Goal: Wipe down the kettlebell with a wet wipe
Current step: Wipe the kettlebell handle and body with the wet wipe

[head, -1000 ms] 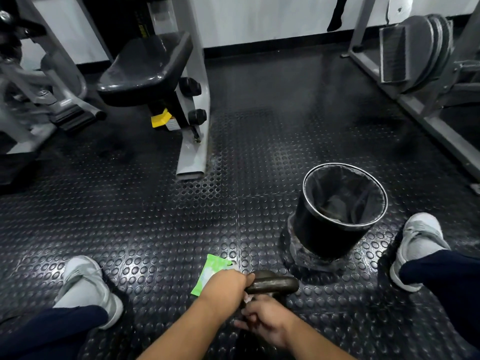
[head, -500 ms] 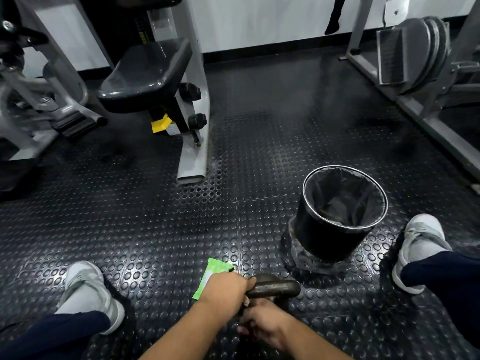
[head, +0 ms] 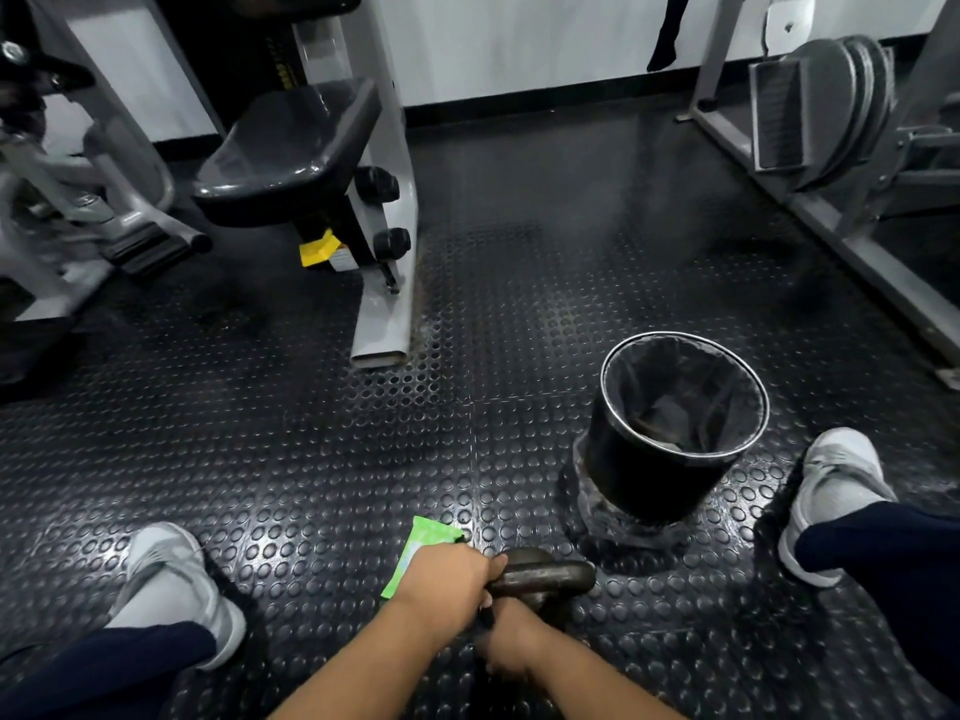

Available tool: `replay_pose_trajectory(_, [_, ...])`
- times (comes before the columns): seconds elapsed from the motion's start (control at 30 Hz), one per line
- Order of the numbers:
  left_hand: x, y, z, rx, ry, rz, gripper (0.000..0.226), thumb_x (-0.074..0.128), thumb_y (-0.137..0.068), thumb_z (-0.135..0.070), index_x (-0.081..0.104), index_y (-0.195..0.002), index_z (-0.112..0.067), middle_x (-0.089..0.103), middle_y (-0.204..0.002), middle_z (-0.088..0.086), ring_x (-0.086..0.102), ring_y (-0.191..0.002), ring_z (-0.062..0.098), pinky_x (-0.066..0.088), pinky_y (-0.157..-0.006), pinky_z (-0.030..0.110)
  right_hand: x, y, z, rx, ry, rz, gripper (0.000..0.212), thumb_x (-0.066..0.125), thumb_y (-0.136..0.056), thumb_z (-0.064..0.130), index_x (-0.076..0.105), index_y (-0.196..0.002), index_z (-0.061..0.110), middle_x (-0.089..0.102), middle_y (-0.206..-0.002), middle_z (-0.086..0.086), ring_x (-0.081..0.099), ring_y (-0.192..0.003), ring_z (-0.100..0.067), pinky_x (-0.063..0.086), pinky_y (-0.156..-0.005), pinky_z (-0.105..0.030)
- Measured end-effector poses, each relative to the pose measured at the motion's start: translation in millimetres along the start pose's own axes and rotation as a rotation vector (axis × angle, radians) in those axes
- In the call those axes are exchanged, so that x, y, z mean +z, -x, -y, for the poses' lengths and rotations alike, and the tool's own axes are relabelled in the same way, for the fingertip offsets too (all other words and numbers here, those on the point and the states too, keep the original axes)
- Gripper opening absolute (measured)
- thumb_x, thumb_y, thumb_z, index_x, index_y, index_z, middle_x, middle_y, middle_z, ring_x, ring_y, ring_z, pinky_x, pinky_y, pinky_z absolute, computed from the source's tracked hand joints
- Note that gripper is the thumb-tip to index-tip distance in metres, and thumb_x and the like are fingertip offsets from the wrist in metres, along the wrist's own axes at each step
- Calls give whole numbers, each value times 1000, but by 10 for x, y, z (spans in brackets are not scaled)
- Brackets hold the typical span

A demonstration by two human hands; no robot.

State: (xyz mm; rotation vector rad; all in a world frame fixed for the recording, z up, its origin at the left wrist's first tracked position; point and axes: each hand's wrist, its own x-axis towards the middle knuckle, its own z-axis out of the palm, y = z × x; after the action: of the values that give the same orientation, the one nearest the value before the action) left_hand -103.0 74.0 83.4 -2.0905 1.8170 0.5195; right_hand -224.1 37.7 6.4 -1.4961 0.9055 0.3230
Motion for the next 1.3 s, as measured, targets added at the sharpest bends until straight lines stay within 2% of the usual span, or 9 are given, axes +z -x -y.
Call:
replay_pose_trajectory(0.1, [-18,22,-17,-8,4,-9,36,43,-107,-32,55,-141,-29,70,-114,5,67,-103,33,54,-85,40,-18,158,-21,82,-599,72,32,54,-82,-13,66,-104,6,69,-77,-6,65,-61,-12,60,-76,-38])
replay_pose_trajectory(0.23, [-46,38,-2,14,-30,-3,41,50,-104,-31,50,-145,-31,68,-117,8,65,-107,34,53,-86,41,-77,168,-109,89,-834,98,41,40,-84,-19,66,-104,6,51,-64,-4,46,-51,-8,62,-81,-42])
replay_pose_trajectory(0.37, [-79,17,0,-10,7,46,44,56,-101,-31,50,-145,-37,70,-109,1,67,-101,29,55,-83,37,-113,137,-43,85,-150,28,25,59,-94,4,62,-116,16,65,-86,3,59,-68,-5,59,-72,-24])
replay_pose_trajectory(0.5, [-117,21,-22,-21,39,61,43,59,-98,-21,56,-139,-34,72,-103,2,68,-94,27,56,-82,36,-101,3,19,28,422,-2,31,61,-97,32,66,-126,27,70,-119,-4,65,-116,-28,50,-97,-31])
replay_pose_trajectory(0.73, [-153,48,-79,-49,92,55,35,54,-102,-28,62,-135,-29,72,-106,5,68,-99,30,42,-71,29,-54,171,-17,86,-364,46,30,62,-88,1,63,-115,15,70,-91,1,67,-76,-9,60,-77,-31])
replay_pose_trajectory(0.87, [-146,47,-69,-47,103,77,40,51,-103,-24,57,-142,-32,71,-101,1,68,-98,28,44,-73,28,-83,173,-106,136,-867,35,31,44,-87,-20,66,-95,0,45,-55,-5,48,-49,-8,58,-94,-50])
replay_pose_trajectory(1.07, [-170,8,-57,-24,67,118,41,60,-97,-22,59,-137,-28,70,-101,8,67,-94,32,55,-79,35,-96,-53,-21,41,507,-12,33,55,-97,20,63,-130,16,68,-122,-11,65,-114,-31,51,-102,-39])
replay_pose_trajectory(1.13, [-182,-11,-58,-22,78,132,41,61,-96,-22,59,-137,-27,70,-102,9,67,-94,32,57,-82,37,-71,-103,3,18,648,-10,36,54,-100,22,61,-134,14,65,-130,-12,60,-124,-33,47,-107,-39])
replay_pose_trajectory(1.3, [-149,-16,-51,-22,91,103,41,60,-98,-20,60,-138,-28,72,-104,7,68,-97,30,53,-81,32,-20,142,-27,105,-503,23,25,56,-93,-5,63,-112,11,63,-84,-4,61,-70,-11,62,-89,-38])
